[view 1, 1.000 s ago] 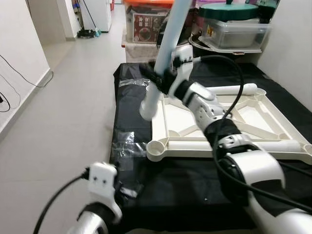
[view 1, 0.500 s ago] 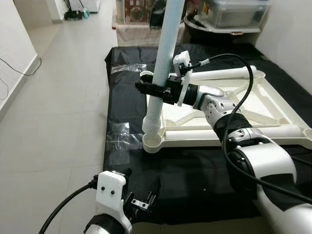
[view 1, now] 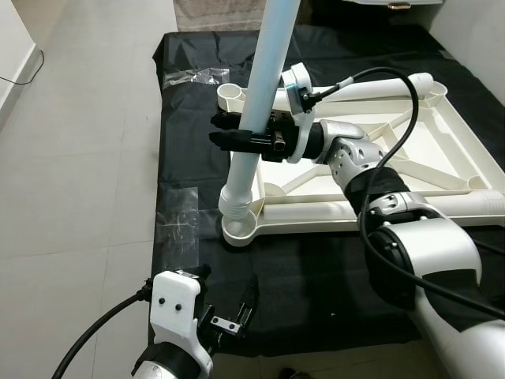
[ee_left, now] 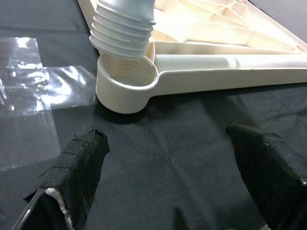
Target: Building children table
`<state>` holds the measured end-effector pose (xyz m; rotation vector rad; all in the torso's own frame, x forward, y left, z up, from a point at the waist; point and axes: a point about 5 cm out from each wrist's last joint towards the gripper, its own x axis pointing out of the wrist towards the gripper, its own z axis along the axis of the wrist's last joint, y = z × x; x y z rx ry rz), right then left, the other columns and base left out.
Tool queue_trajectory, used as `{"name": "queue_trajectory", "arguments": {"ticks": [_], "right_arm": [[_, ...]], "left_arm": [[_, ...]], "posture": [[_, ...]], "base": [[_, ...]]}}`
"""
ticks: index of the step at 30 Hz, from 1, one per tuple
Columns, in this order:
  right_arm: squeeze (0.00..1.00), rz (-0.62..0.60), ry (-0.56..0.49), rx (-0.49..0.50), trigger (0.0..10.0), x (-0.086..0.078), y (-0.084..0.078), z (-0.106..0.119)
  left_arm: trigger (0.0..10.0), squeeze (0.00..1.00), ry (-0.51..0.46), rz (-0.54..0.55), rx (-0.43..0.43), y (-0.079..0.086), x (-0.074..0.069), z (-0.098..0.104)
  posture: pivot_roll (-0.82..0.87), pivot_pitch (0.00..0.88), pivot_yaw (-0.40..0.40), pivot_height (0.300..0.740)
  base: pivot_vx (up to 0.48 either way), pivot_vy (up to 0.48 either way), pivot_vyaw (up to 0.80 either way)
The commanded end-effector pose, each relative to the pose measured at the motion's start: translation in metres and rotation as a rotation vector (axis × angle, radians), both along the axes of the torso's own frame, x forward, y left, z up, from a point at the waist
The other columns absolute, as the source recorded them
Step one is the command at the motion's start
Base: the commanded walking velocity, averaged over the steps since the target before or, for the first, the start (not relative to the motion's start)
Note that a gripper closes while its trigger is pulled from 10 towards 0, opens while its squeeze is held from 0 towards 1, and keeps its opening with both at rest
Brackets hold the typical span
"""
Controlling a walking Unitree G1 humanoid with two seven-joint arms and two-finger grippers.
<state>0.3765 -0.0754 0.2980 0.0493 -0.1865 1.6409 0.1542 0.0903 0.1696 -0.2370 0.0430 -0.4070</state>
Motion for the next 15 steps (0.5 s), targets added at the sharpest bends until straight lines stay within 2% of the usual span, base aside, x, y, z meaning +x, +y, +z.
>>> {"name": "queue_trajectory", "arguments": {"ticks": [1, 15], "right_arm": [[0.00, 0.049, -0.001, 0.000, 10.0, -0.003, 0.004, 0.000], [0.00, 0.094, -0.077, -0.158, 10.0, -0.008, 0.013, -0.021]], "left_arm": [[10.0, 0.00, 0.021, 0.006, 0.006, 0.000, -0.004, -0.001], [10.0, 0.00, 0.041, 0.023, 0.019, 0.004, -0.010, -0.004]], "posture": [[0.06, 0.292, -0.064, 0.740], [0.07, 0.274, -0.060, 0.740]], "base": [[0.000, 0.000, 0.00], [0.000, 0.000, 0.00]]}}
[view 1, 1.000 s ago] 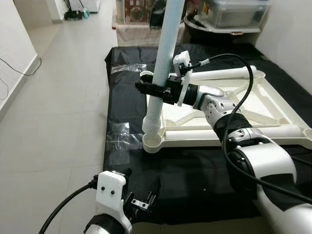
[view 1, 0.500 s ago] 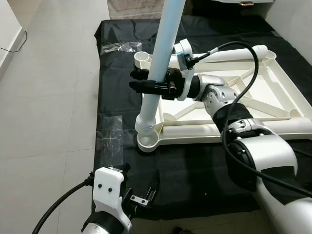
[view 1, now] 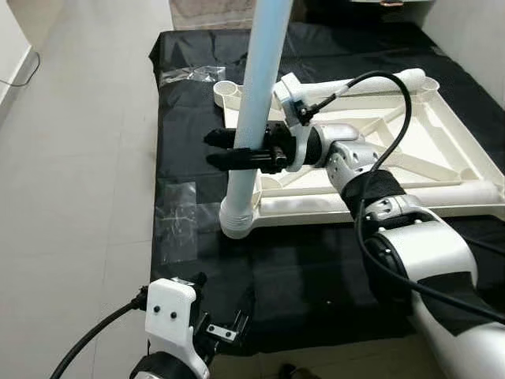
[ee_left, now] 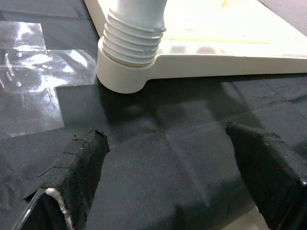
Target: Building children table
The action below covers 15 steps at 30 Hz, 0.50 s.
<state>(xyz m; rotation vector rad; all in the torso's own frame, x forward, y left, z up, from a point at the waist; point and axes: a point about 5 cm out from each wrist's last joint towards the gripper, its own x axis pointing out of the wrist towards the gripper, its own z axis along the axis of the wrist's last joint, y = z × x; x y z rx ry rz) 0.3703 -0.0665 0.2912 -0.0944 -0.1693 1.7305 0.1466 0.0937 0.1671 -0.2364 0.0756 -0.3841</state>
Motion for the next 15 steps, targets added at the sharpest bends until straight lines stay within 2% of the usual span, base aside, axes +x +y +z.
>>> {"name": "queue_trajectory", "arguments": {"ticks": [1, 15], "right_arm": [[0.00, 0.016, -0.001, -0.069, 10.0, -0.0021, 0.0060, -0.0166], [0.00, 0.033, -0.054, -0.120, 10.0, -0.0042, 0.0106, -0.0207]], "left_arm": [[10.0, 0.00, 0.006, 0.003, 0.011, -0.0007, -0.0024, -0.0011], [10.0, 0.00, -0.002, -0.005, 0.017, -0.0023, -0.0003, -0.0001]], "posture": [[0.07, 0.274, -0.060, 0.740], [0.07, 0.283, -0.062, 0.740]], "base": [[0.000, 0.000, 0.00], [0.000, 0.000, 0.00]]}}
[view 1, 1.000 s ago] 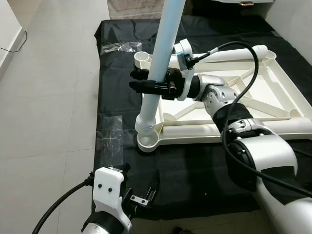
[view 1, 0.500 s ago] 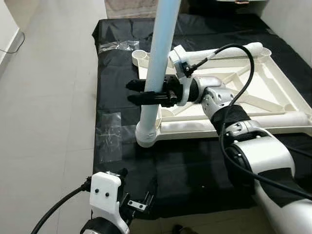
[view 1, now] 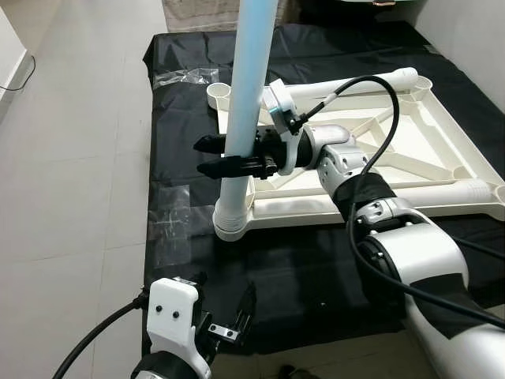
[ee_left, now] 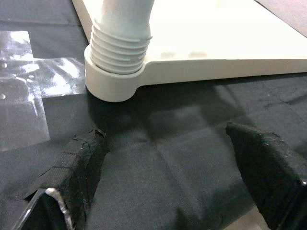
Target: Building children table
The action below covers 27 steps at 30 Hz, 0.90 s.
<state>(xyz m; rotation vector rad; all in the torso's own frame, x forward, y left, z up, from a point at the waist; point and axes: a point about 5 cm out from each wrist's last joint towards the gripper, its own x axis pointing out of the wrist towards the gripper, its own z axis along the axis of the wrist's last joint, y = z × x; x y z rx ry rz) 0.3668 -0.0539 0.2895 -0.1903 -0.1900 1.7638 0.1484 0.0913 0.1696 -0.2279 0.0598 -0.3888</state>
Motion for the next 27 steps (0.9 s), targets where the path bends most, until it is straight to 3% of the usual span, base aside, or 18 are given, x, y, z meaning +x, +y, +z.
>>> {"name": "queue_trajectory", "arguments": {"ticks": [1, 9, 17, 25, 27], "right_arm": [[0.00, 0.014, 0.016, -0.086, 10.0, -0.002, 0.001, -0.019], [0.00, 0.109, -0.005, -0.140, 10.0, -0.013, 0.024, -0.027], [0.00, 0.160, 0.063, -0.090, 10.0, -0.018, 0.035, -0.026], [0.00, 0.118, 0.103, -0.067, 10.0, -0.014, 0.030, -0.035], [0.00, 0.000, 0.076, -0.076, 10.0, -0.008, 0.025, -0.044]], "left_arm": [[10.0, 0.00, 0.015, 0.000, 0.012, 0.000, -0.002, -0.002], [10.0, 0.00, 0.015, 0.002, 0.012, 0.000, -0.002, -0.003], [10.0, 0.00, 0.016, 0.010, 0.015, 0.001, -0.002, -0.002], [10.0, 0.00, 0.010, 0.013, 0.020, 0.002, -0.001, -0.002], [10.0, 0.00, 0.006, 0.014, 0.023, 0.002, 0.000, -0.001]], "posture": [[0.07, 0.287, -0.059, 0.740], [0.06, 0.288, -0.061, 0.740], [0.07, 0.293, -0.064, 0.740], [0.08, 0.297, -0.065, 0.740], [0.08, 0.297, -0.065, 0.740]], "base": [[0.000, 0.000, 0.00], [0.000, 0.000, 0.00], [0.000, 0.000, 0.00], [0.000, 0.000, 0.00], [0.000, 0.000, 0.00]]}}
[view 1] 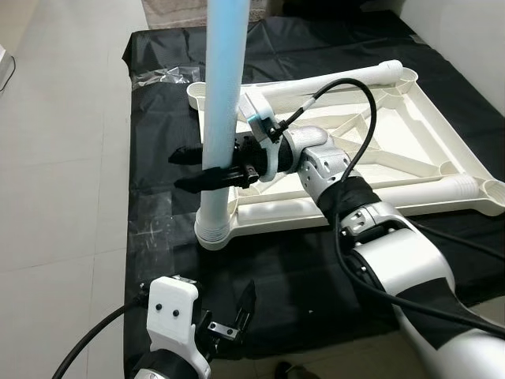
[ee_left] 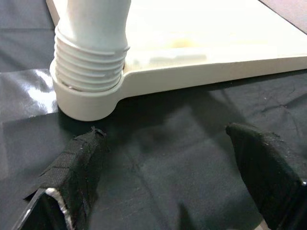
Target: Building children table
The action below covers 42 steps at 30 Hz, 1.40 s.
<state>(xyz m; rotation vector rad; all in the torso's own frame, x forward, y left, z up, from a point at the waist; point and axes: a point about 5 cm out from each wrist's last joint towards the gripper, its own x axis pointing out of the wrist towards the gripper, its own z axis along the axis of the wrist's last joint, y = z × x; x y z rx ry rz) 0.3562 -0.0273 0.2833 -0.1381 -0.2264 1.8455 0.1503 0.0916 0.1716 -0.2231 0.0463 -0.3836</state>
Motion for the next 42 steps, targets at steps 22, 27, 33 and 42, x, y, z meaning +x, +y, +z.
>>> {"name": "queue_trajectory", "arguments": {"ticks": [22, 27, 33, 42], "right_arm": [[0.00, -1.070, 0.133, -0.239, 10.0, 0.048, -0.017, -0.050], [0.00, -1.295, 0.190, -0.179, 10.0, 0.053, -0.029, -0.059], [0.00, -1.490, 0.265, -0.093, 10.0, 0.057, -0.040, -0.062], [0.00, -1.820, 0.364, -0.009, 10.0, 0.057, -0.052, -0.068]], "left_arm": [[10.0, 0.00, -0.019, 0.050, 0.041, 0.012, 0.009, -0.001], [10.0, 0.00, -0.019, 0.055, 0.042, 0.012, 0.010, -0.001], [10.0, 0.00, -0.017, 0.056, 0.047, 0.014, 0.010, -0.002], [10.0, 0.00, -0.015, 0.058, 0.053, 0.016, 0.010, -0.003]], "posture": [[0.05, 0.285, -0.063, 0.740], [0.05, 0.281, -0.066, 0.740], [0.05, 0.278, -0.061, 0.740], [0.05, 0.268, -0.056, 0.740]], "base": [[0.000, 0.000, 0.00], [0.000, 0.000, 0.00], [0.000, 0.000, 0.00], [0.000, 0.000, 0.00]]}}
